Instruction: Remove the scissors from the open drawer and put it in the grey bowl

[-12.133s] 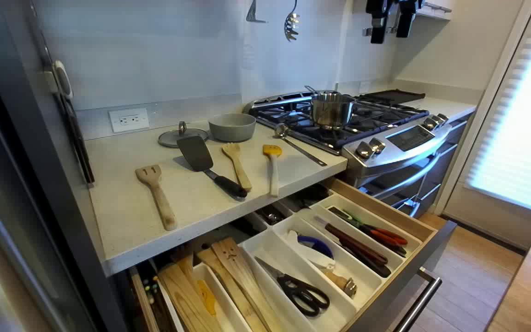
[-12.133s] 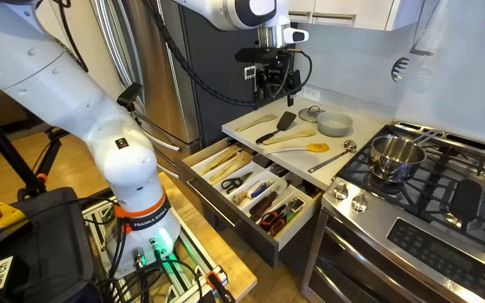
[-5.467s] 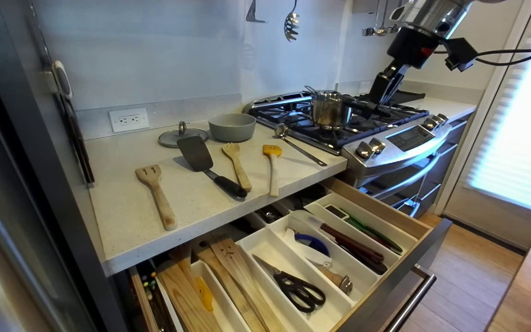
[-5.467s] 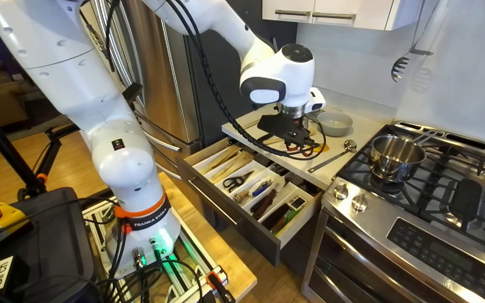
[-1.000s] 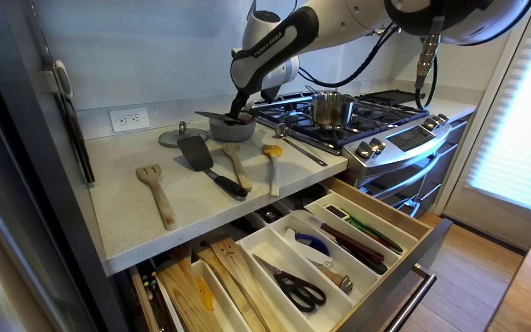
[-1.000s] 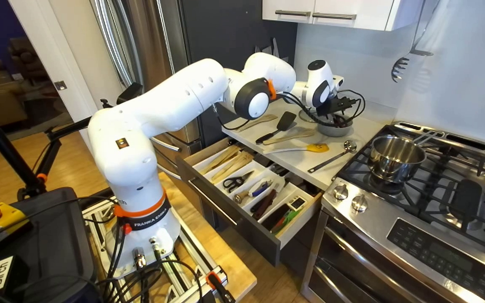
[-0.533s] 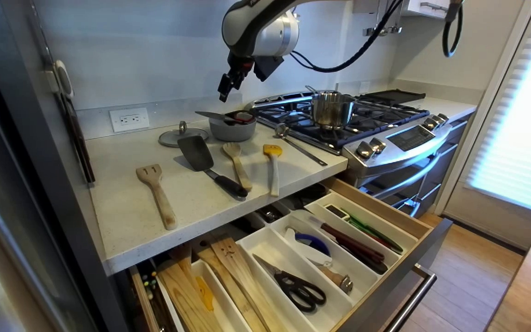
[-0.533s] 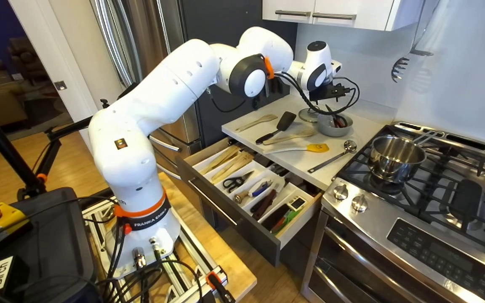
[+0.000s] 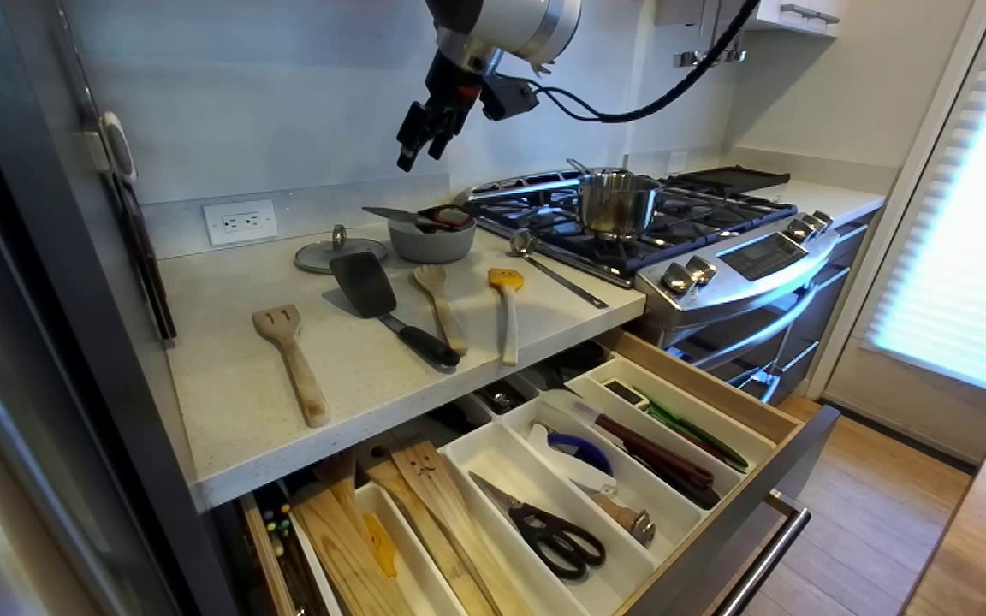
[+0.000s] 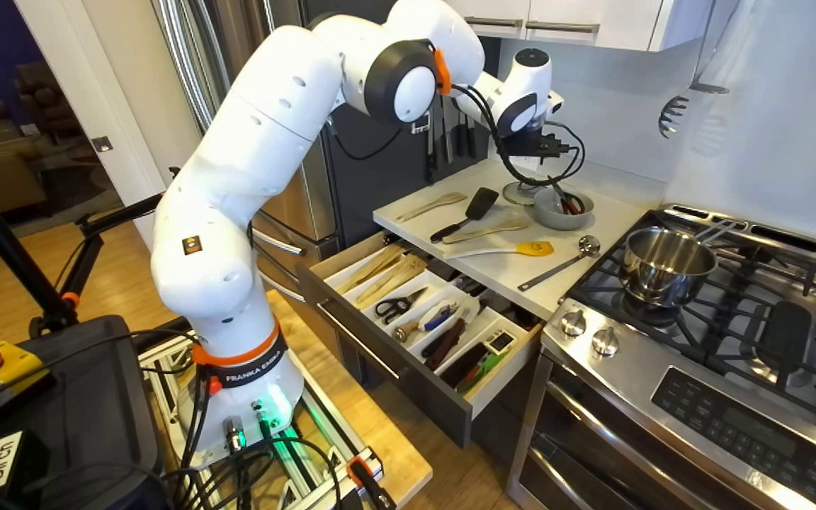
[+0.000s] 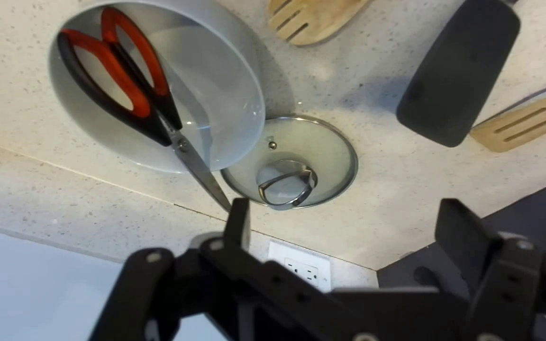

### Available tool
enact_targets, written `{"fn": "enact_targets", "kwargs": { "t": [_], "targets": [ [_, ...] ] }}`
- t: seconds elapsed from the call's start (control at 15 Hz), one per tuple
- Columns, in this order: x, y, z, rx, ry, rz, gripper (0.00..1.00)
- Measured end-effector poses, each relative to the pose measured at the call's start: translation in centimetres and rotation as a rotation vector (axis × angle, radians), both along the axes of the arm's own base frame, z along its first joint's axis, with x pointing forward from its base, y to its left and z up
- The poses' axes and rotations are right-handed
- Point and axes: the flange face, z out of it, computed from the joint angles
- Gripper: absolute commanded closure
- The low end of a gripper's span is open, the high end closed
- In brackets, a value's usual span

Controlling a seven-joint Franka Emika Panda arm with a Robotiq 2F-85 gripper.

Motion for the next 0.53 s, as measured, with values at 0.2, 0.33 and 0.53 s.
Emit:
{"fn": "enact_targets", "kwargs": {
  "t": [0.2, 0.33, 0.53],
  "targets": [
    [-2.8, 0.6, 1.0, 0.012, 0.038, -0.051, 0.00],
    [-4.8, 0.8, 1.6, 0.020, 0.060, -0.147, 0.00],
    [-8.1, 1.2, 2.5, 0.037, 0.077, -0.307, 0.00]
  ]
}}
